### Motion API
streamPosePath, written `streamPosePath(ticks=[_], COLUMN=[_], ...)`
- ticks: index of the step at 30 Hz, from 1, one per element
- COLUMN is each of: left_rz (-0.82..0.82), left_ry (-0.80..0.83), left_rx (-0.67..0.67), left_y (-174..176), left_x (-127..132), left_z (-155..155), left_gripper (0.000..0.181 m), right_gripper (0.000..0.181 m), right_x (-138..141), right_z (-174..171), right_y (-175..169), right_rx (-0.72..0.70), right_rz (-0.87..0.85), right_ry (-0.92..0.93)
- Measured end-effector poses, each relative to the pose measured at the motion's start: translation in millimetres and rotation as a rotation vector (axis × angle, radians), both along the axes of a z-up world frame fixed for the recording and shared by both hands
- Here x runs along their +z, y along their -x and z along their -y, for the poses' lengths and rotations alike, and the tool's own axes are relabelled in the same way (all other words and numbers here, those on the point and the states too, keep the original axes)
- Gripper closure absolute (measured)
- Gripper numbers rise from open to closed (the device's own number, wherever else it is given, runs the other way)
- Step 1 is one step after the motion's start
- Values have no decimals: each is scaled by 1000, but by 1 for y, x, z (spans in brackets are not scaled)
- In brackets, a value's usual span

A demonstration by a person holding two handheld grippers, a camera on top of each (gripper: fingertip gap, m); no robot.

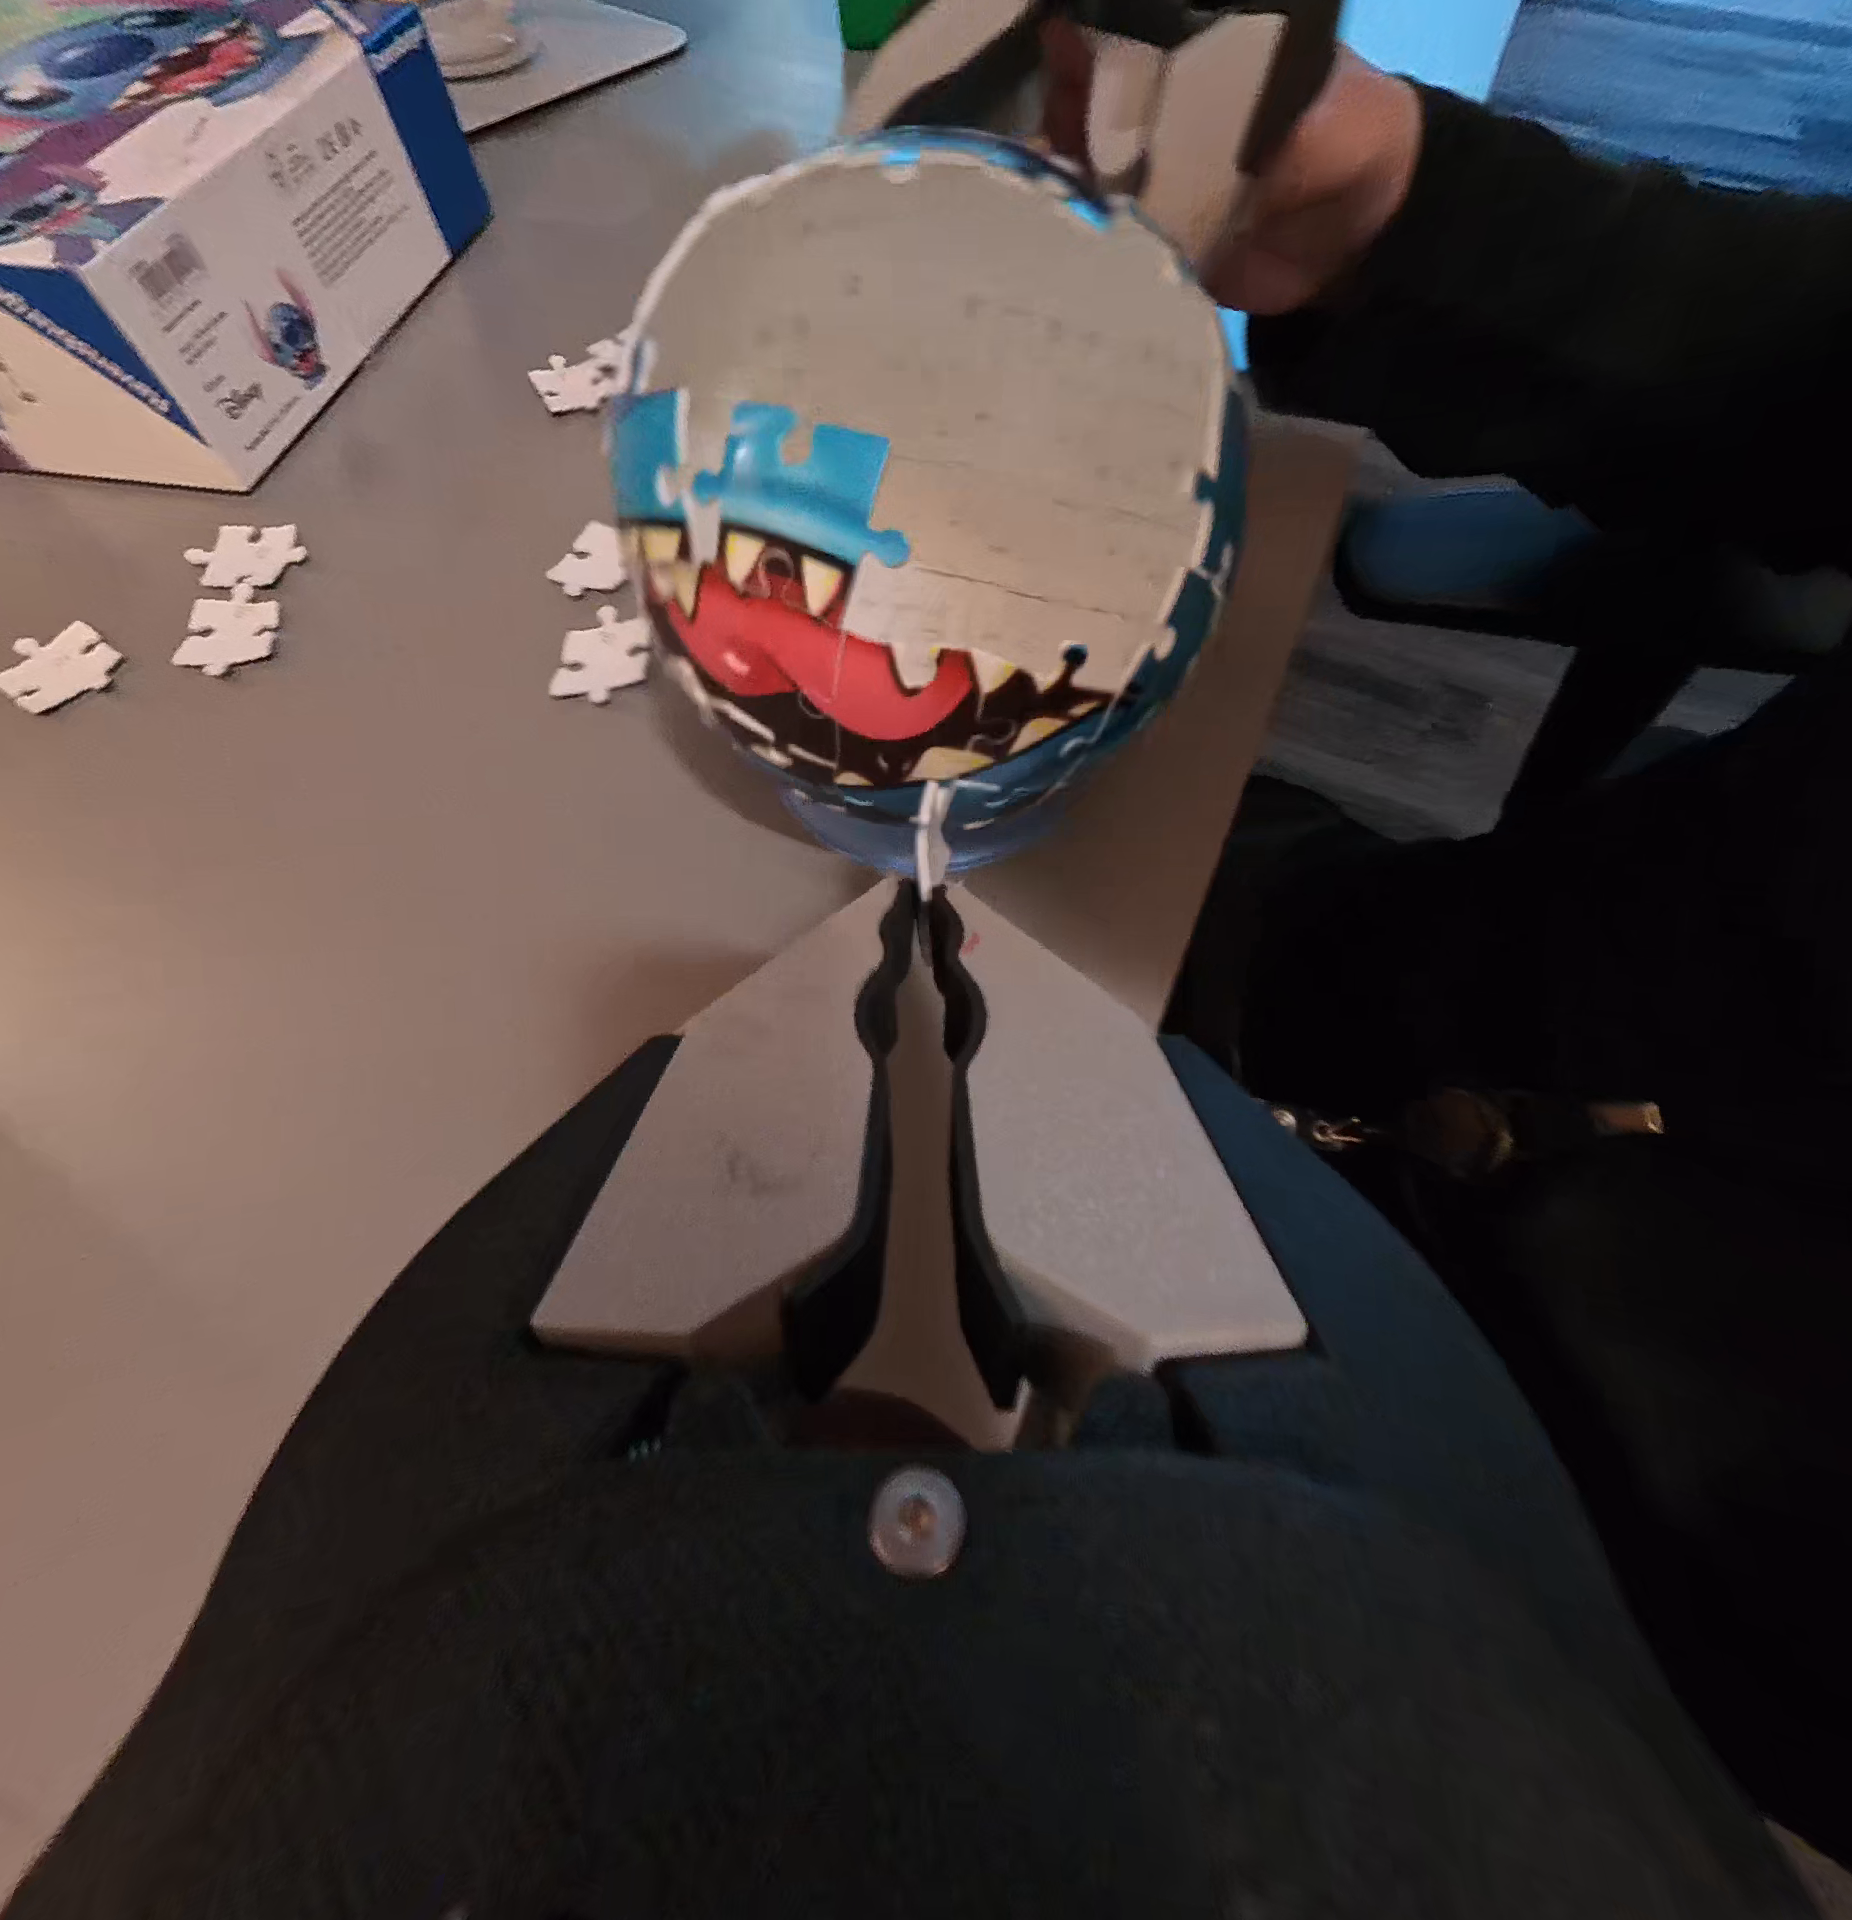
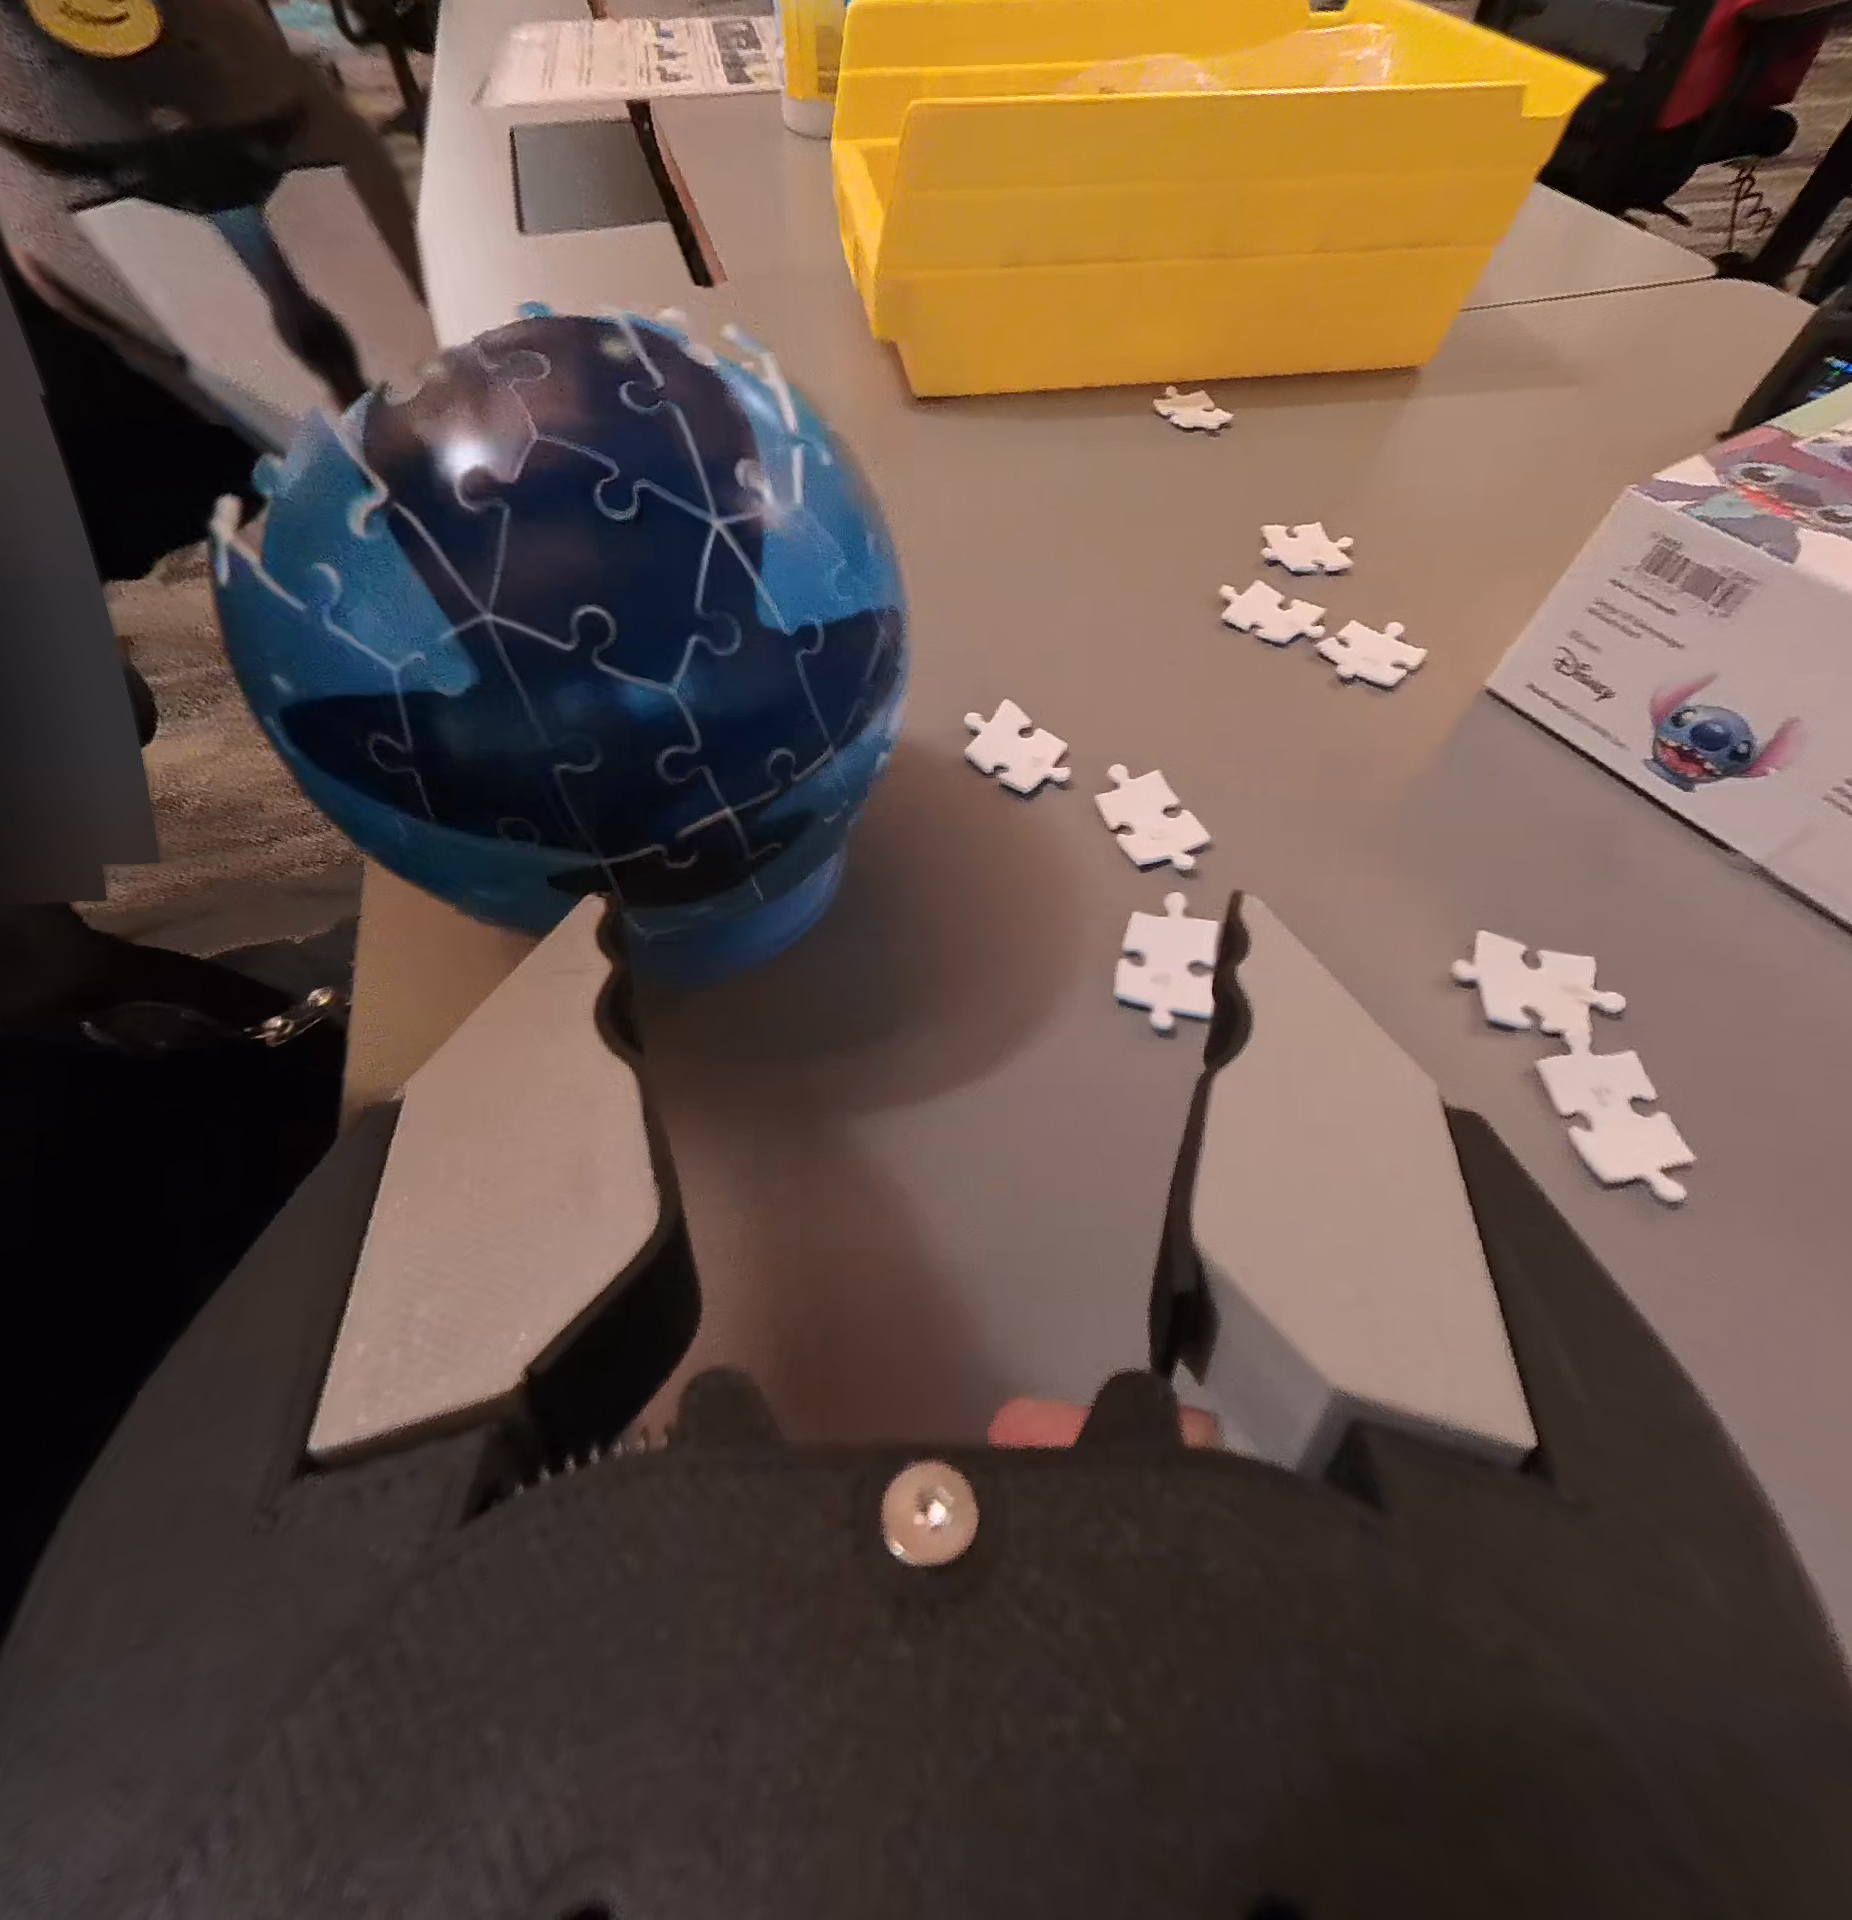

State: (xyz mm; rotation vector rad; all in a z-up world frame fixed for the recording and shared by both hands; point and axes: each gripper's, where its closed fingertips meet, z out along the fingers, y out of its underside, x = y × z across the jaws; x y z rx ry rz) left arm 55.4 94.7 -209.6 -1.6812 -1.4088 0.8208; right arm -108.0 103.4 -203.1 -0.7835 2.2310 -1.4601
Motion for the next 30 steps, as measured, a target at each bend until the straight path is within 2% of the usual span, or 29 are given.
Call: streamPosePath(ticks=[4, 7, 10, 12, 14, 17, 23, 25, 30], left_rz=[-5, -12, -18, -30, -30, -20, -48, -36, -33], left_ry=[-22, -31, 16, 140, 234, 271, 271, 259, 222], left_rx=[-71, -82, -18, 39, 91, 124, 97, 77, 9], left_y=[1, 0, -7, -8, -5, 9, 40, 46, 44], left_x=[4, 6, 2, -4, -11, -15, -13, -15, -15], left_z=[-28, -33, -11, 15, 39, 57, 66, 65, 49], left_gripper=[181, 181, 181, 181, 181, 181, 181, 181, 181], right_gripper=[77, 78, 78, 77, 75, 71, 72, 79, 83], right_x=[-5, 7, 18, 19, 18, 18, 24, 22, 15], right_z=[19, 11, -10, -21, -27, -30, -29, -26, -24], right_y=[22, 19, 3, -10, -22, -36, -62, -64, -68], right_rx=[-62, -26, 49, 79, 82, 66, 78, 84, 162], right_rz=[-4, 46, 64, 55, 32, -46, -142, -161, -51], right_ry=[-35, -8, 46, 65, 84, 135, 234, 239, 146])
